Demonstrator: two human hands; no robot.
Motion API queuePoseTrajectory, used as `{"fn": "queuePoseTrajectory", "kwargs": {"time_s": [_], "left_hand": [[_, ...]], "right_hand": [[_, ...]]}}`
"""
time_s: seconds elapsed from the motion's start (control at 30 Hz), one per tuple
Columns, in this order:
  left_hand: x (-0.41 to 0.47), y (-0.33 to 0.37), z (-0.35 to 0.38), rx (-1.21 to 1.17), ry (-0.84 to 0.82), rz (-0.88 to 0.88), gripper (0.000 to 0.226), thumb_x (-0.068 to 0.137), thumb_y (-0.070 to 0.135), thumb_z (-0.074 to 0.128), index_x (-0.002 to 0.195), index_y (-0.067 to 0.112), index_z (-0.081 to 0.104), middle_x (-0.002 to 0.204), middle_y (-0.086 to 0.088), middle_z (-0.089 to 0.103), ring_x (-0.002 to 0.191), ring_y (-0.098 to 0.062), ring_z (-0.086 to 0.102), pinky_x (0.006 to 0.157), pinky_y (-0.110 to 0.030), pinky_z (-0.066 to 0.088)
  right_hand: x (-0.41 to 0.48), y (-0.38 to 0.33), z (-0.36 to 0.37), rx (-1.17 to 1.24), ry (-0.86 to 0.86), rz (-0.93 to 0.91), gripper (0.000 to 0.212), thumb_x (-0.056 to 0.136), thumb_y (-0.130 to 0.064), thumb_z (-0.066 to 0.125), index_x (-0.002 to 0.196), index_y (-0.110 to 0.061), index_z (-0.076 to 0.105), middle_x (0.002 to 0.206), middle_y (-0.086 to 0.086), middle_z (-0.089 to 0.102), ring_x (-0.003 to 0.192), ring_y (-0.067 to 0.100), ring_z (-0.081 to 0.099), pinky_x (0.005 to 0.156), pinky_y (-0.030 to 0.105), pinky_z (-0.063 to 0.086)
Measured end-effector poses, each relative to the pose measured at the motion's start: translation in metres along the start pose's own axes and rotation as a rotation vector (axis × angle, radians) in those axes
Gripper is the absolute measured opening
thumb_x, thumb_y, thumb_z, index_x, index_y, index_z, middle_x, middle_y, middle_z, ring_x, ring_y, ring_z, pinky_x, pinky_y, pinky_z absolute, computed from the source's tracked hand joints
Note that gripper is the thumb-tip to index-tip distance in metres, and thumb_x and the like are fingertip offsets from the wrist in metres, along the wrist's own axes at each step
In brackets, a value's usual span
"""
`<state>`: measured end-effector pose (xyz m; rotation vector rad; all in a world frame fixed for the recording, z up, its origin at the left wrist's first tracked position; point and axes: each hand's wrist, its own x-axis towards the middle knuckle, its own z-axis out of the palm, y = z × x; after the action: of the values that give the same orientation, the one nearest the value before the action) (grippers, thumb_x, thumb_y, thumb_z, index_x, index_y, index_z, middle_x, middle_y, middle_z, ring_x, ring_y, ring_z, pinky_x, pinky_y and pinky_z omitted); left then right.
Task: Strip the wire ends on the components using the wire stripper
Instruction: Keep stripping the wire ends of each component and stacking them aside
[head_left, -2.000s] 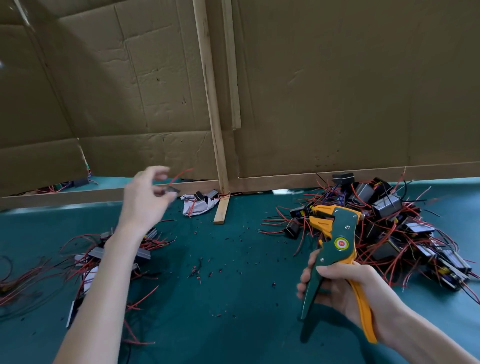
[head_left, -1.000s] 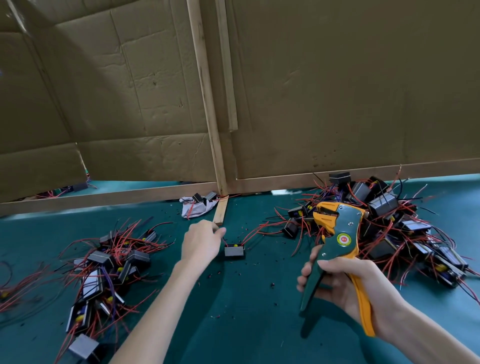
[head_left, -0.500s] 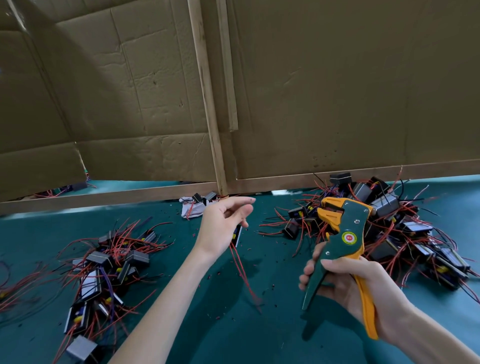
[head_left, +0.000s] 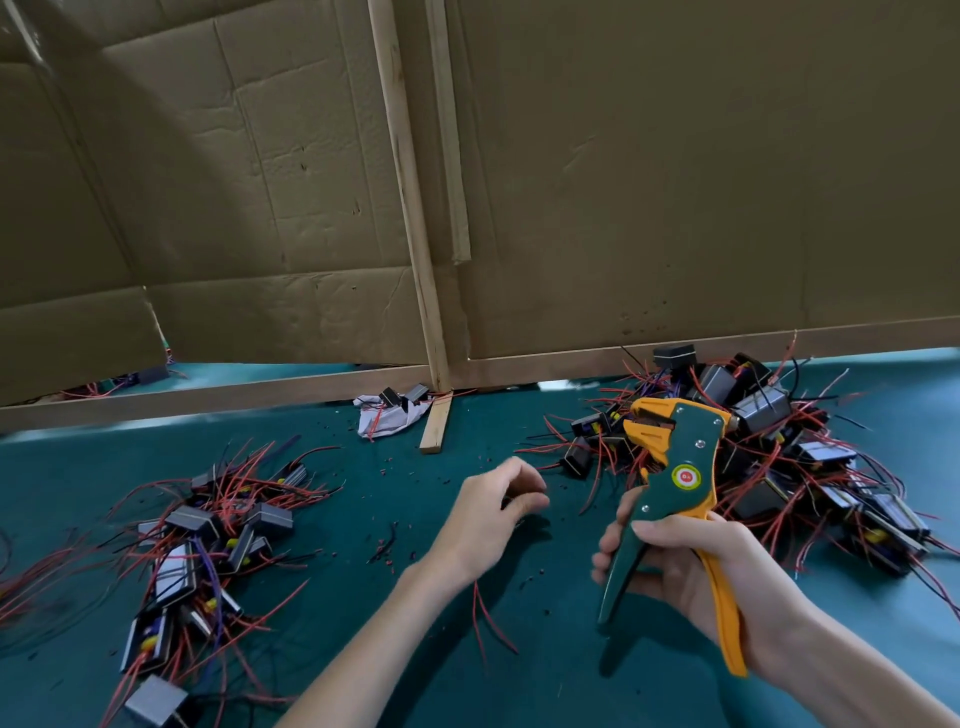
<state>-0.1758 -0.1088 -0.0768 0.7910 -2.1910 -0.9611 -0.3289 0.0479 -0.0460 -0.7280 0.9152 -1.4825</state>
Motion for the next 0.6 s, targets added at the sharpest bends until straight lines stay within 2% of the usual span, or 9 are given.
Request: {"fn": "queuePoseTrajectory", "kwargs": {"time_s": [0.17, 0.23, 0.33, 0.43, 0.53, 0.6], "left_hand": [[0.002, -0.008, -0.006, 0.028, 0.011, -0.031, 0.012, 0.094, 0.015, 0.061, 0.104, 0.021, 0.063, 0.096, -0.001, 0.065, 0.092, -0.015, 0.059, 0.083, -0.021, 0.046], [0.002, -0.010, -0.004, 0.063, 0.050, -0.023, 0.016, 0.094, 0.013, 0.060, 0.107, 0.020, 0.067, 0.093, 0.001, 0.061, 0.089, -0.013, 0.058, 0.082, -0.016, 0.043], [0.001, -0.012, -0.001, 0.092, 0.126, -0.037, 0.024, 0.093, 0.016, 0.062, 0.114, 0.024, 0.069, 0.080, 0.005, 0.054, 0.075, -0.002, 0.051, 0.071, -0.009, 0.037], [0.001, -0.011, 0.000, 0.009, 0.201, -0.092, 0.013, 0.087, 0.015, 0.069, 0.097, 0.023, 0.072, 0.066, 0.012, 0.058, 0.059, 0.003, 0.050, 0.062, -0.009, 0.037], [0.004, 0.001, -0.008, -0.159, 0.230, -0.134, 0.010, 0.081, 0.014, 0.075, 0.086, 0.018, 0.067, 0.072, 0.002, 0.069, 0.066, -0.003, 0.062, 0.066, -0.015, 0.047], [0.007, 0.015, -0.016, -0.284, 0.208, -0.090, 0.010, 0.079, 0.013, 0.077, 0.082, 0.016, 0.068, 0.076, -0.002, 0.073, 0.069, -0.008, 0.065, 0.065, -0.016, 0.049]], "right_hand": [[0.001, 0.000, -0.001, 0.030, 0.022, 0.003, 0.019, 0.072, 0.001, 0.057, 0.090, 0.002, 0.062, 0.079, 0.027, 0.062, 0.070, 0.041, 0.066, 0.064, 0.047, 0.059], [0.001, 0.000, -0.001, 0.025, 0.014, 0.013, 0.021, 0.070, 0.002, 0.061, 0.091, 0.002, 0.063, 0.080, 0.027, 0.062, 0.072, 0.041, 0.066, 0.065, 0.047, 0.058], [0.001, 0.001, -0.002, 0.013, 0.007, 0.022, 0.026, 0.064, 0.002, 0.066, 0.090, 0.001, 0.064, 0.081, 0.028, 0.062, 0.072, 0.042, 0.066, 0.066, 0.047, 0.058], [0.001, 0.002, -0.002, 0.005, 0.000, 0.023, 0.025, 0.064, 0.000, 0.066, 0.089, 0.001, 0.064, 0.081, 0.028, 0.062, 0.073, 0.042, 0.066, 0.066, 0.047, 0.058], [0.001, 0.001, -0.003, 0.004, -0.009, 0.018, 0.023, 0.063, 0.002, 0.067, 0.087, 0.000, 0.067, 0.080, 0.028, 0.063, 0.072, 0.042, 0.066, 0.066, 0.047, 0.059], [0.002, 0.000, -0.004, 0.002, -0.015, 0.013, 0.021, 0.063, -0.002, 0.067, 0.084, -0.002, 0.070, 0.081, 0.028, 0.063, 0.073, 0.042, 0.066, 0.067, 0.047, 0.058]]}}
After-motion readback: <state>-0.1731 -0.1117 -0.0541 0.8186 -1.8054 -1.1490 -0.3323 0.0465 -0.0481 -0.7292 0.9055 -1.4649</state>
